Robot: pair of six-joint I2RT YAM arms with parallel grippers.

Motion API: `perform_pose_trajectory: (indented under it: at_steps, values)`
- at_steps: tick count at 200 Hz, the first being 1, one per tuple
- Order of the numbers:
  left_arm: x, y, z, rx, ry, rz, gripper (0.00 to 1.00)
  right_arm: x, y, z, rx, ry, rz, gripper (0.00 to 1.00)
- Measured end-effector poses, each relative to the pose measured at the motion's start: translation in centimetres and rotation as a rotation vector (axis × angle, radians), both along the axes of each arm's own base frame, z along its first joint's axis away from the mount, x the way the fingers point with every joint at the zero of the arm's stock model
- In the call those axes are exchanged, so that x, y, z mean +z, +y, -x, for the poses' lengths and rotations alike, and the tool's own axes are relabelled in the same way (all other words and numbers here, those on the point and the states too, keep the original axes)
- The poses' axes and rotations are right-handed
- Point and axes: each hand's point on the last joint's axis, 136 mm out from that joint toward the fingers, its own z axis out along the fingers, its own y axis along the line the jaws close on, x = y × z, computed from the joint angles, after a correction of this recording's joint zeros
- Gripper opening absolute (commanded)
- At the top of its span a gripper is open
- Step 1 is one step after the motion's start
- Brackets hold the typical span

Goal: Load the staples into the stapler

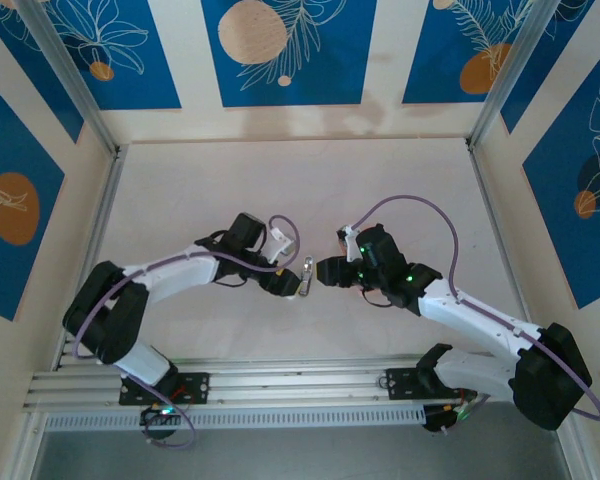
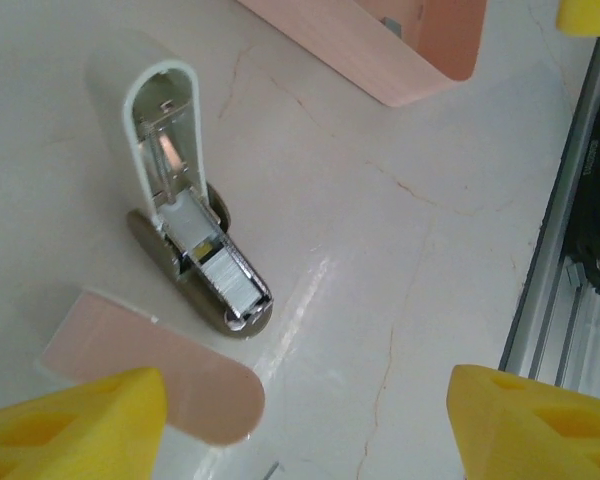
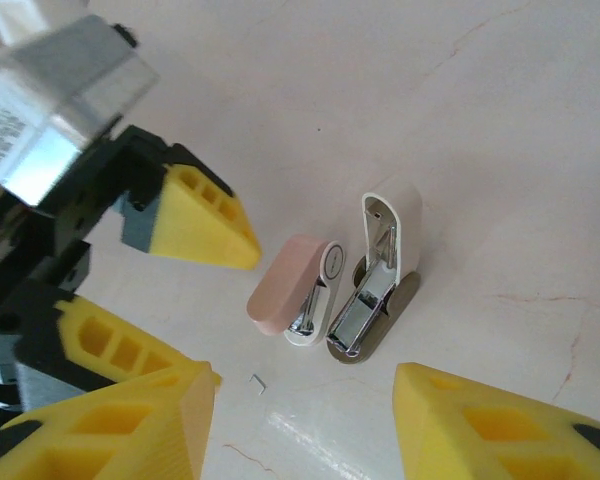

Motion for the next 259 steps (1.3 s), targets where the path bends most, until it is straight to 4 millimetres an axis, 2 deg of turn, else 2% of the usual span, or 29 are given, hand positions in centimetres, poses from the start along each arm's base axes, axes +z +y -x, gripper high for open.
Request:
perform_pose_trajectory:
  at_steps: [27, 59, 101, 152, 200, 259]
  values:
    - [0.4, 0.9, -0.2, 0.157, 0.056, 0.020, 0.70, 0.0, 0.1, 0.0, 0.000, 0.000, -0.001, 0.51]
    - [-1.1, 1.5, -0.6, 0.318, 0.196, 0.042, 0.60, -0.3, 0.6, 0.2, 0.009, 0.004, 0.003, 0.50]
    - [-2.3, 2.2, -1.7, 0.460, 0.307, 0.084, 0.58, -0.4, 0.8, 0.4, 0.011, -0.004, 0.014, 0.50]
    - [-3.1, 1.4, -1.9, 0.467, 0.373, 0.113, 0.57, 0.0, 0.7, 0.2, -0.015, -0.016, 0.013, 0.50]
    - [-5.5, 1.7, -0.9, 0.435, 0.421, 0.054, 0.46, -0.1, 0.5, 0.1, -0.035, -0.022, 0.023, 0.50]
    - [-5.9, 1.8, -0.7, 0.358, 0.345, 0.033, 0.37, -0.1, -0.2, -0.1, -0.061, -0.039, 0.036, 0.51]
